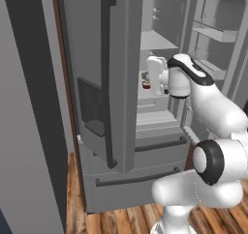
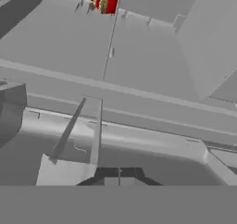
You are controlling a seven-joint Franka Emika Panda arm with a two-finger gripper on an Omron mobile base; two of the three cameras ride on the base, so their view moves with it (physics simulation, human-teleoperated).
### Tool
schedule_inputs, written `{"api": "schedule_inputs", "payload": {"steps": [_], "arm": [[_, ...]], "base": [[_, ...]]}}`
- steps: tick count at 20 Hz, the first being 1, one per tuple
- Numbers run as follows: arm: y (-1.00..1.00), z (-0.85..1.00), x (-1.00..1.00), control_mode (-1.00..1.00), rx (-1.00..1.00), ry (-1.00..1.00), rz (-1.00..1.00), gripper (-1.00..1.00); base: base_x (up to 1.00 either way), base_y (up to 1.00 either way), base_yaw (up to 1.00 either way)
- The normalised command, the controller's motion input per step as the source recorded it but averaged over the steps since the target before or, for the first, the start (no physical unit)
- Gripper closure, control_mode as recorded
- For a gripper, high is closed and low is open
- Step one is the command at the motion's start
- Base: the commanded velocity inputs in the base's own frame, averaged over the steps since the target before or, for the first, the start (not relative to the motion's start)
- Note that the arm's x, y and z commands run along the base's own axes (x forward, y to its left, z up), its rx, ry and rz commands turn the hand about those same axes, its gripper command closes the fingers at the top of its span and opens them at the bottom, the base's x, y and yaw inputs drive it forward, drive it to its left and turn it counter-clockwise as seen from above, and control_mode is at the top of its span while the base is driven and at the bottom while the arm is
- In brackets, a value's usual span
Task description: Take the cupcakes from the fridge and place them on the empty tray on the dining counter.
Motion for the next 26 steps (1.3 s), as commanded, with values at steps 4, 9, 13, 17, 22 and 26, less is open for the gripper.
{"api": "schedule_inputs", "payload": {"steps": [4,9,13,17,22,26], "arm": [[0.21,0.00,0.65,-1.00,0.10,0.02,0.13,1.00],[0.35,0.00,0.42,-1.00,0.00,0.00,0.11,1.00],[0.06,0.01,0.49,-1.00,0.03,0.02,0.15,1.00],[0.00,0.00,0.40,-1.00,0.03,0.00,0.17,1.00],[0.38,0.02,0.12,-1.00,0.04,0.00,0.15,1.00],[0.53,0.13,-0.17,-1.00,0.06,0.00,0.12,1.00]], "base": [[0.00,0.00,0.00],[0.00,0.00,0.00],[0.00,0.00,0.00],[0.00,0.00,0.00],[0.00,0.00,0.00],[0.00,0.00,0.00]]}}
